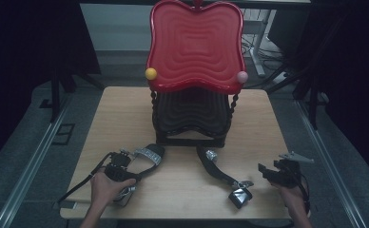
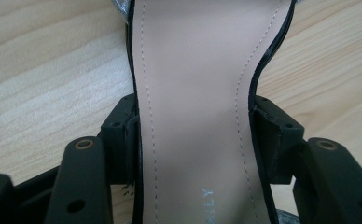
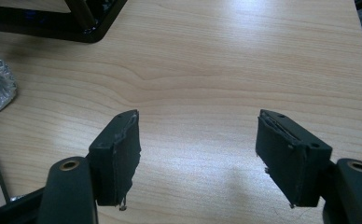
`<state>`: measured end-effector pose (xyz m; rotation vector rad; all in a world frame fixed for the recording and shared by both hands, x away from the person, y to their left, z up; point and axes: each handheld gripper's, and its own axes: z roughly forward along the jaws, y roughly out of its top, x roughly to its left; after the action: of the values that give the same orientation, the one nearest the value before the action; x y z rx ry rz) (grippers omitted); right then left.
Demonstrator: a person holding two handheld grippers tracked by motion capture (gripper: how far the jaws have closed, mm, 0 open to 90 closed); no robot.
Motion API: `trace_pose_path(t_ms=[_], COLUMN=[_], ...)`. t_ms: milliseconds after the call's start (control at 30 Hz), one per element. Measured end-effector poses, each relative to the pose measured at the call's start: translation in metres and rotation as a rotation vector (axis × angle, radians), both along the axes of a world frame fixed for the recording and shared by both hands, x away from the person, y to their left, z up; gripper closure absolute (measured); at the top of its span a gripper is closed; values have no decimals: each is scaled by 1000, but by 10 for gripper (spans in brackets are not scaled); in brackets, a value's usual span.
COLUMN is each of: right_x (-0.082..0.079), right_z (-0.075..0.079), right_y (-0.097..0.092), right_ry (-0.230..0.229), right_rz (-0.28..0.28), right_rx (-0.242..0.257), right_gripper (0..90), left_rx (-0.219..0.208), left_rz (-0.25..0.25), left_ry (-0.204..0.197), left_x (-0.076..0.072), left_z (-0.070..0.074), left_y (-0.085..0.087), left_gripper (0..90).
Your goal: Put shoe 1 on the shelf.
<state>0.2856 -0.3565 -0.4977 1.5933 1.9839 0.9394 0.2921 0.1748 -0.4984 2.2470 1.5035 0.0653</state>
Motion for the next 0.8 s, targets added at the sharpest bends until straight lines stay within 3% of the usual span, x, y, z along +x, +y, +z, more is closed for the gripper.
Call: trace_pose_path(t_ms=[33, 67, 300, 367, 533, 633, 800], right_x=[0, 0, 0, 0, 0, 0, 0], right_z=[0, 0, 1, 1, 1, 1, 1], right_y=[0, 0, 0, 0, -1, -2, -2], right_ry=[0, -1, -6, -6, -9, -9, -10], right_rz=[-1, -1, -2, -3, -7, -7, -8], right_rx=[1, 1, 2, 3, 6, 6, 8], right_gripper=[309, 309, 308, 308, 308, 308, 308], left_rx=[-47, -47, -200, -215, -307, -324, -389], left_rz=[1, 1, 7, 11, 44, 55, 75], left_ry=[2, 2, -11, -14, -23, -29, -47], left_x=[1, 1, 2, 2, 3, 3, 2], left_z=[5, 5, 30, 32, 39, 42, 48], left_y=[4, 4, 30, 33, 53, 61, 75], left_gripper=[412, 413, 414, 414, 414, 415, 415])
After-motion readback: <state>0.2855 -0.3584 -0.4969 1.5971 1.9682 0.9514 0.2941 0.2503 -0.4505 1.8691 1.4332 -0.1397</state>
